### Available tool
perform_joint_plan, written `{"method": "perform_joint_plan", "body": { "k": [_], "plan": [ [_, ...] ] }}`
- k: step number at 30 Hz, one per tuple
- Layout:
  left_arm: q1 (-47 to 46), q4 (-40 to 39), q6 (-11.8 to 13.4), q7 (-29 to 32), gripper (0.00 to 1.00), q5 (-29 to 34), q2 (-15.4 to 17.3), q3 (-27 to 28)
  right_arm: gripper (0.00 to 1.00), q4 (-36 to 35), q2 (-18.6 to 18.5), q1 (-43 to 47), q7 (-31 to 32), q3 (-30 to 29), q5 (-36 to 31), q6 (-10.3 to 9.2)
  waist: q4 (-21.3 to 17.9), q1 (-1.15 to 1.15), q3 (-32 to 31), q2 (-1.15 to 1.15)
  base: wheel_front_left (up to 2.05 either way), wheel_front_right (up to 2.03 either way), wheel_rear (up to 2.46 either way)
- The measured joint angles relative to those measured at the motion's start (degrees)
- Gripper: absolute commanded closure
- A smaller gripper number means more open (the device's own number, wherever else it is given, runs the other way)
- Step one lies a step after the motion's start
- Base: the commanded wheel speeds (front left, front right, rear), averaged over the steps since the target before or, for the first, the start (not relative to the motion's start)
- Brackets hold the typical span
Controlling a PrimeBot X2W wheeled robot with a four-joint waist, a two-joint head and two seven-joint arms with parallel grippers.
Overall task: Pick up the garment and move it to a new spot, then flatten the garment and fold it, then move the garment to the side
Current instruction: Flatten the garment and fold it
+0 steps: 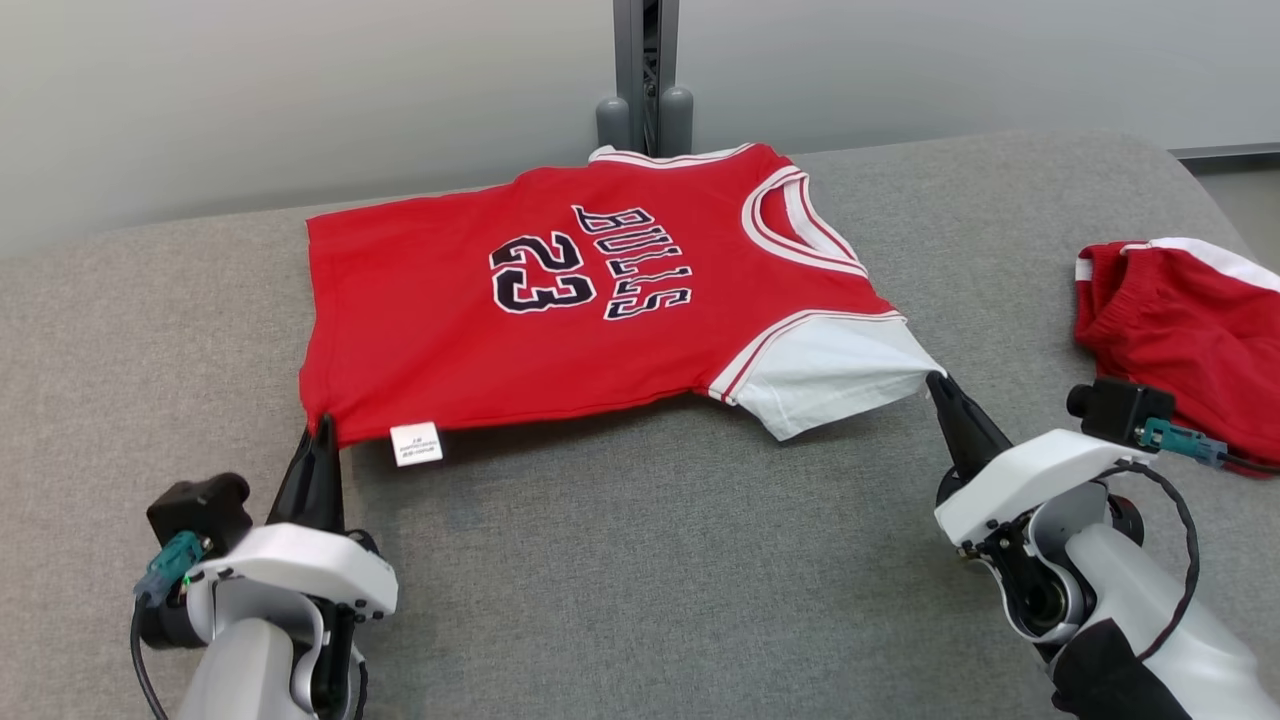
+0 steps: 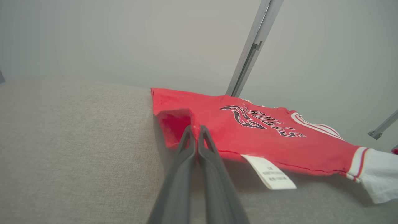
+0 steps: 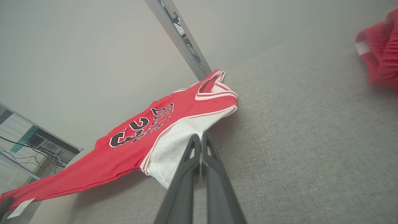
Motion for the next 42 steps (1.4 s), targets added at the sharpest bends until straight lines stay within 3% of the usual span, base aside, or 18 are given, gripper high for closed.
{"method": "perform_joint_plan", "body": {
  "k": [13,23,42],
  "plan": [
    [4.25,-0.63,1.11,0.0,1.0,-0.13,-0.01,0.53,1.0,-6.12,-1.32,5.79,3.28,-2.61,-1.16,-0.01,0.39,0.0,-1.47,0.0,0.0,0.0,0.0],
    [6.76,-0.86,1.45,0.0,1.0,0.05,-0.01,-0.73,1.0,-13.24,-2.44,12.85,8.68,-8.5,-6.02,-0.01,1.59,0.0,-2.21,0.0,0.0,0.0,0.0],
    [13.01,-6.55,2.35,0.0,1.0,0.93,-0.01,-1.8,1.0,-29.99,2.53,27.75,24.65,-23.54,-15.3,-0.01,3.22,0.0,-2.36,0.0,0.0,0.0,0.0]
  ]
}}
